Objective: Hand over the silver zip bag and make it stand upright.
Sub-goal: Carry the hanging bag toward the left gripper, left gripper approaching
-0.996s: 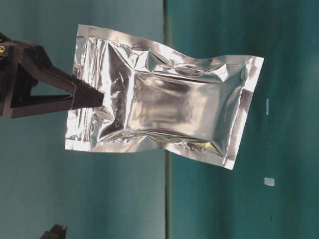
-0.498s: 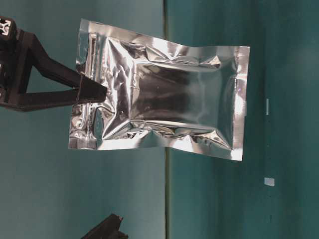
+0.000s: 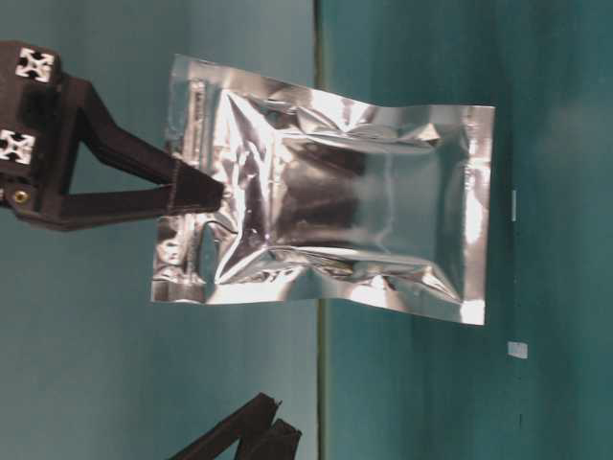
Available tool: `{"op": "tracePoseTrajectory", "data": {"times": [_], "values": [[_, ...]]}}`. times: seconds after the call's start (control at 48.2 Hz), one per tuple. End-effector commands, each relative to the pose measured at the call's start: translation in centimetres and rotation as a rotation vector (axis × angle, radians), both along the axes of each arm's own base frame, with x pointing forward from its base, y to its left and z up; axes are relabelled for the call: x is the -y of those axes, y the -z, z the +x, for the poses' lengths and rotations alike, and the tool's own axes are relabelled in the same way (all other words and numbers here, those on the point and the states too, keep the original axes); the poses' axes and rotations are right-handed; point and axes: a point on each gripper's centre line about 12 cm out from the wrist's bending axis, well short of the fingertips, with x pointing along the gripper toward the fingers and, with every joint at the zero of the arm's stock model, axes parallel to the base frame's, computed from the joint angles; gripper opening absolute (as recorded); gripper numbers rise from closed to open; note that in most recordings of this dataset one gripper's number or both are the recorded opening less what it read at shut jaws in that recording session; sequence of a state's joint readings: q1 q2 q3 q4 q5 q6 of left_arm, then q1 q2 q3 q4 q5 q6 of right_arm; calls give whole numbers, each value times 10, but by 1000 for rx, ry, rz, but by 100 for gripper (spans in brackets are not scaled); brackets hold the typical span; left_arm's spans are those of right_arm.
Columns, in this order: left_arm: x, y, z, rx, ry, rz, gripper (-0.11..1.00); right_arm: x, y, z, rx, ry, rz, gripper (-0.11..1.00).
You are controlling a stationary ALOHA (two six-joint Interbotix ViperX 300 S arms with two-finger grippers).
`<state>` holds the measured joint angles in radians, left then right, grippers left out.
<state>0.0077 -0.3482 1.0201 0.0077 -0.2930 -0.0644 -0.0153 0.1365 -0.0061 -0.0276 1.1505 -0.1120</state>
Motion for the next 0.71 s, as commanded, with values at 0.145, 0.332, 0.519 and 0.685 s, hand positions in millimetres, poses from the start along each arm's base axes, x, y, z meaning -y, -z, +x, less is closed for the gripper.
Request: {"op": "tracePoseTrajectory", "data": {"times": [0.145,0.332,0.519,0.685], "values": [[-4,-8,5,35,-9,6,94,-3,-5,4,30,-22,-7,5],[-4,-6,5,31,-11,3,94,-4,-1,5,21,-35,-11,5],[-3,-6,6,29,-9,3,94,-4,0,5,17,-41,-14,5],[-4,-6,7,29,-11,3,94,-3,3,4,8,-38,-15,5]]}}
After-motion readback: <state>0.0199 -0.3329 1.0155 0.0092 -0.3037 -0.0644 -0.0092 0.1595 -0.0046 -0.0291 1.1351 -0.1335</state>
